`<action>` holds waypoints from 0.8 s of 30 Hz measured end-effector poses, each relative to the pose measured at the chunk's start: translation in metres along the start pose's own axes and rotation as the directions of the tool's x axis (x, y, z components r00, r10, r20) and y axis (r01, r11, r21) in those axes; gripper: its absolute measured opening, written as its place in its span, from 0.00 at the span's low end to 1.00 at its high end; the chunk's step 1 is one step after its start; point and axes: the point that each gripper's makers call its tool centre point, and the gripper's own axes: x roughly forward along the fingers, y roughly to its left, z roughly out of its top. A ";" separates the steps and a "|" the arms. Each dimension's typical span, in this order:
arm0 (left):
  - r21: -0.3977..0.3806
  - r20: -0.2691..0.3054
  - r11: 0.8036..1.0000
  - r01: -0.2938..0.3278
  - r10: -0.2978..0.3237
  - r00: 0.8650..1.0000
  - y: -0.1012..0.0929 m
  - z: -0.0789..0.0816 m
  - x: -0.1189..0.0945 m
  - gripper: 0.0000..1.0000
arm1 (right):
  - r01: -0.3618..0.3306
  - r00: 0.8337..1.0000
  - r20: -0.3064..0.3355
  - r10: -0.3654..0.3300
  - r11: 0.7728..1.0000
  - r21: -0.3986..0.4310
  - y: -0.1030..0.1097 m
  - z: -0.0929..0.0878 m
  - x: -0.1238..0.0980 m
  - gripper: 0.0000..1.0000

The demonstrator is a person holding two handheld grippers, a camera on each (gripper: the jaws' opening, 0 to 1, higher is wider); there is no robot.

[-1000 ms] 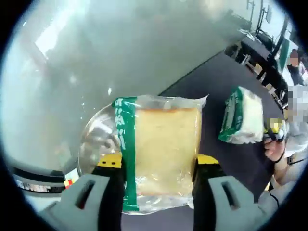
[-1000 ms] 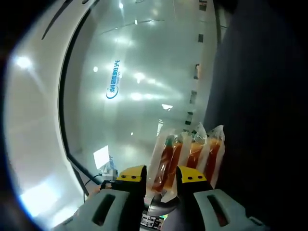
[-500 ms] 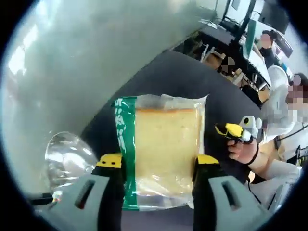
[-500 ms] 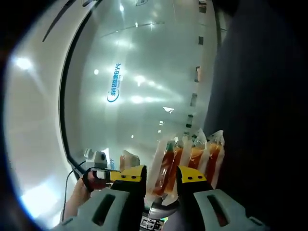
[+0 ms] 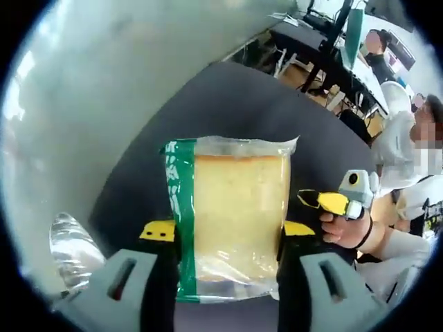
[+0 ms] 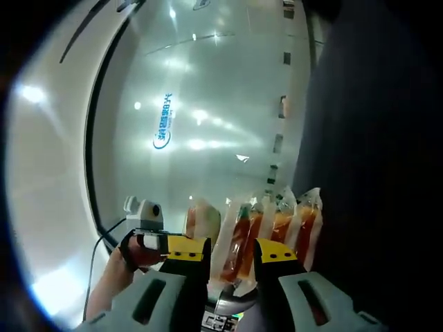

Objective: Pick up the bread from the bowl and place it onto the table

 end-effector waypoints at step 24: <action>0.123 0.001 0.992 -0.037 0.037 0.999 -0.003 0.001 0.018 0.53 | 0.010 1.000 0.000 -0.010 1.000 -0.010 -0.003 -0.002 0.000 0.21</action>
